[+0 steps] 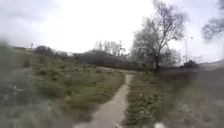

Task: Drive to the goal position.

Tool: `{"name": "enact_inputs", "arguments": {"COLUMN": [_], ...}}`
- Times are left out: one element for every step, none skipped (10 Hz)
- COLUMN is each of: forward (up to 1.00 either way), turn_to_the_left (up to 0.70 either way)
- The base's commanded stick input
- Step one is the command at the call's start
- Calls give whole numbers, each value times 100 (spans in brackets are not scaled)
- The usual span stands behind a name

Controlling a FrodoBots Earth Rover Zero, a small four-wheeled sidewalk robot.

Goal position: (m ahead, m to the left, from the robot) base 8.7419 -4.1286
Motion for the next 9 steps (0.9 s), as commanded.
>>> {"name": "enact_inputs", "arguments": {"forward": [70,70,70,70,70,70,70,70,70], "turn_to_the_left": [0,-35,-35,-35,-35,-35,-35,-35,-35]}}
